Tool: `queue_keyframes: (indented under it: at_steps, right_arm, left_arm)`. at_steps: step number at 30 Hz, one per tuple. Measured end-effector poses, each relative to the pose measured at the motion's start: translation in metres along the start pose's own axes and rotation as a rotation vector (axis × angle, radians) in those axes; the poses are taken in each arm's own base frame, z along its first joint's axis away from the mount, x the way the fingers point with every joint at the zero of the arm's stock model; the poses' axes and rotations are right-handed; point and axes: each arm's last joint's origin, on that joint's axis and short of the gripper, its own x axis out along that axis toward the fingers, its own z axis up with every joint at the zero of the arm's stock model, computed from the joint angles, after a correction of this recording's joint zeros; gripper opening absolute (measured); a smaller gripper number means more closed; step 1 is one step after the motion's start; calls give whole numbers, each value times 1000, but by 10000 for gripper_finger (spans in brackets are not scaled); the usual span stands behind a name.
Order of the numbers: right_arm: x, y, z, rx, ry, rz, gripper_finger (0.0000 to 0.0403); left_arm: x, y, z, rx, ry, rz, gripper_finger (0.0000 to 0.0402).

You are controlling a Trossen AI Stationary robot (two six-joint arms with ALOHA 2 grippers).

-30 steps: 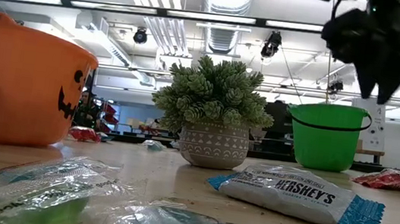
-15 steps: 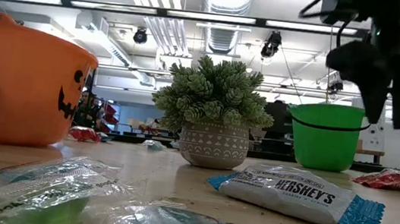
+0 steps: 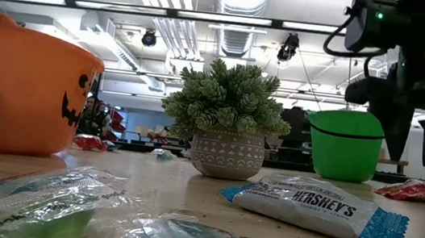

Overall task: Sort candy
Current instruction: Put the red candy into the orange bucket

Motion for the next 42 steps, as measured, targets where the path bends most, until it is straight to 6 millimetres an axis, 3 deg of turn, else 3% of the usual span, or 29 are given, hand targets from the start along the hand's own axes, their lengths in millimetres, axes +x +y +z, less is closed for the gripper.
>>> queue_keyframes:
  at_steps: [20,28,36,42]
  right_arm:
    - [38,-19,1,118,0,23,207]
    - [43,-17,1,115,-10,86,144]
    - [44,-18,1,87,-17,74,25]
    - [33,-8,2,25,-23,107,15]
  left_arm:
    - [0,0,0,-1,-1,0,93]
    - [0,0,0,-1,-1,0,93]
    - [0,0,1,-1,-20,16,93]
    - [0,0,1,-1,-19,15,93]
